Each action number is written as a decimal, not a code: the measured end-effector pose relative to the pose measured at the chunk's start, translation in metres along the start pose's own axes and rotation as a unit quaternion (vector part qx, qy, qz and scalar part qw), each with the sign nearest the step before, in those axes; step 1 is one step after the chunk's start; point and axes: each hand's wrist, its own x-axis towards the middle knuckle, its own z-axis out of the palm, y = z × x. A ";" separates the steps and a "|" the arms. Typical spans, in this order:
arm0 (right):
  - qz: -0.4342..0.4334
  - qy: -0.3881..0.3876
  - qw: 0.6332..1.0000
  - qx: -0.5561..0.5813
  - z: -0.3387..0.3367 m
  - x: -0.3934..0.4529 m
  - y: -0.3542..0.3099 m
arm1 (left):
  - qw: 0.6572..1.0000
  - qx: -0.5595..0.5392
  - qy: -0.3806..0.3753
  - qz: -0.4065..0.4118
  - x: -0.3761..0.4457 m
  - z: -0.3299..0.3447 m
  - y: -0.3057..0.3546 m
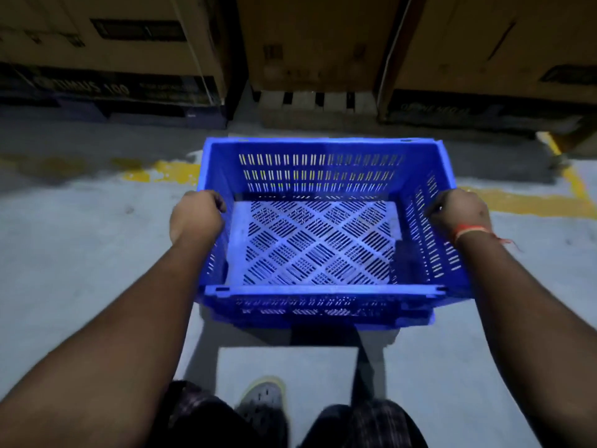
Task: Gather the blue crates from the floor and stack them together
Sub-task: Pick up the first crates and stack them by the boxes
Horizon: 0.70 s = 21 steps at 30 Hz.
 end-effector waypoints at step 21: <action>0.036 0.029 0.999 0.002 0.002 0.006 0.006 | 0.998 -0.055 0.006 0.042 -0.023 -0.017 0.010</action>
